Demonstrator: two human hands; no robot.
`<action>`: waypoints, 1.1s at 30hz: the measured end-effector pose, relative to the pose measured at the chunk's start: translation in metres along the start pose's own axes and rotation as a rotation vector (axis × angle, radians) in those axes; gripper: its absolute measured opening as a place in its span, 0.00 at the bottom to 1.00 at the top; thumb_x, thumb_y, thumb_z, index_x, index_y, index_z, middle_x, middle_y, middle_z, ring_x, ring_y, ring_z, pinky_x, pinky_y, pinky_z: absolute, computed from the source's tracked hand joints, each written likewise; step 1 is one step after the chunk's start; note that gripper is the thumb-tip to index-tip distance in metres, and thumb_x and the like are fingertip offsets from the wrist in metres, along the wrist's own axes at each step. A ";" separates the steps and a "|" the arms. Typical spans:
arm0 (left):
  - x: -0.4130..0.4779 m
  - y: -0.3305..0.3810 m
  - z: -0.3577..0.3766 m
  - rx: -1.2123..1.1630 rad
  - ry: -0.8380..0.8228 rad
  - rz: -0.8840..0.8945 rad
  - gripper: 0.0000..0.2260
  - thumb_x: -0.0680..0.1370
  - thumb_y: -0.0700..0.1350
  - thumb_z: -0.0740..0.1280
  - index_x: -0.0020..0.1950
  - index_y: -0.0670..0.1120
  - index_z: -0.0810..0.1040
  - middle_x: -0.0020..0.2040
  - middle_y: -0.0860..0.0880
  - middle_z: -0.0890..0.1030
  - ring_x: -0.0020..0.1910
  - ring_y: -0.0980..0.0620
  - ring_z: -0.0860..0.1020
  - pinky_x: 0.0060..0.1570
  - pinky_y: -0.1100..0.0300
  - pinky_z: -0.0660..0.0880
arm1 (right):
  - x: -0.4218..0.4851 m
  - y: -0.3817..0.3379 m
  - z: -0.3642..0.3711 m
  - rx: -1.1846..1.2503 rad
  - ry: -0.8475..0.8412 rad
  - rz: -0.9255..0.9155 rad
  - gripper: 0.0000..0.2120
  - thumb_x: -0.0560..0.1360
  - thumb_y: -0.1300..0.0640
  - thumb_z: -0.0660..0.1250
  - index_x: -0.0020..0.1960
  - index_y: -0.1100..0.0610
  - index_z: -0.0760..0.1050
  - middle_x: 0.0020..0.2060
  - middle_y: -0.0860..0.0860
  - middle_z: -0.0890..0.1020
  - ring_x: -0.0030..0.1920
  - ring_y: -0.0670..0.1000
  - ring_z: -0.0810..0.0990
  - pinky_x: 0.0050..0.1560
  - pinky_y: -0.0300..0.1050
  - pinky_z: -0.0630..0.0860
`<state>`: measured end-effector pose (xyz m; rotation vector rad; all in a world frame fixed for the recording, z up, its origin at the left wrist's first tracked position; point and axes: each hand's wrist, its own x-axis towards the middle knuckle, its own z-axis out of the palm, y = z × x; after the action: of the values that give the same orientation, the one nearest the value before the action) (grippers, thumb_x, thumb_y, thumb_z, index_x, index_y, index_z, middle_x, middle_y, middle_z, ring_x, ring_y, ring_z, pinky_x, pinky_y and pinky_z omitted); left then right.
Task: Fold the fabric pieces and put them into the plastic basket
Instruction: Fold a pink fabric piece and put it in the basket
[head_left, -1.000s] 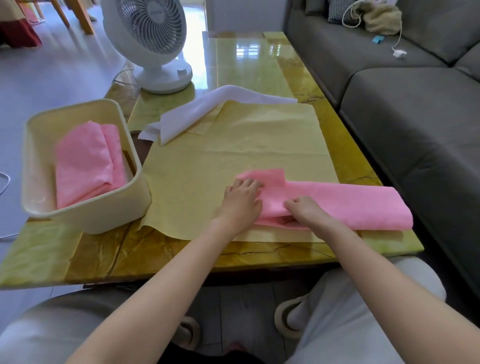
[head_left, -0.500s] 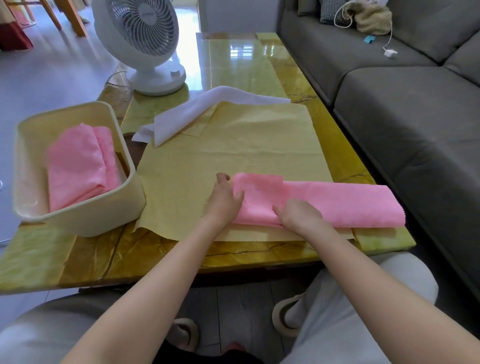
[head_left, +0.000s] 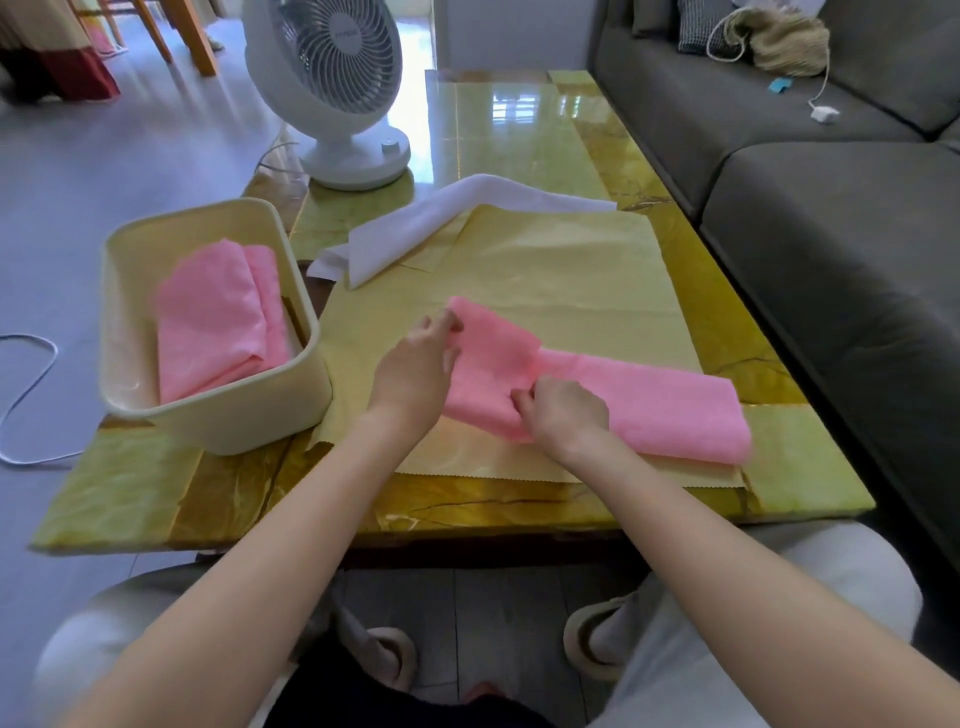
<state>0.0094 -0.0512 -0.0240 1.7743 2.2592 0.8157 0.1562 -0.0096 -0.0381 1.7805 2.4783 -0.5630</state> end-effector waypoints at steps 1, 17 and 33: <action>-0.003 -0.014 -0.001 0.059 -0.031 -0.041 0.13 0.81 0.41 0.59 0.65 0.45 0.70 0.58 0.44 0.75 0.51 0.43 0.78 0.47 0.51 0.75 | 0.001 -0.008 0.005 -0.003 -0.009 -0.017 0.17 0.81 0.53 0.53 0.35 0.55 0.66 0.37 0.53 0.74 0.39 0.55 0.73 0.30 0.41 0.63; -0.009 -0.013 0.019 0.300 -0.106 -0.028 0.21 0.74 0.30 0.60 0.65 0.44 0.72 0.58 0.45 0.72 0.57 0.46 0.71 0.58 0.56 0.69 | -0.006 0.020 0.025 -0.176 0.105 -0.136 0.17 0.80 0.52 0.53 0.66 0.57 0.67 0.64 0.55 0.71 0.63 0.56 0.69 0.63 0.49 0.65; 0.000 0.065 0.096 0.355 -0.514 0.225 0.25 0.79 0.57 0.56 0.75 0.52 0.58 0.76 0.47 0.57 0.75 0.43 0.56 0.69 0.36 0.54 | -0.007 0.138 -0.012 0.069 0.108 0.255 0.27 0.76 0.48 0.63 0.69 0.63 0.62 0.65 0.60 0.68 0.63 0.61 0.71 0.61 0.54 0.70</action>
<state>0.1074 -0.0103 -0.0719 2.1078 1.9617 -0.0435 0.2884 0.0257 -0.0619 2.1637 2.2678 -0.5521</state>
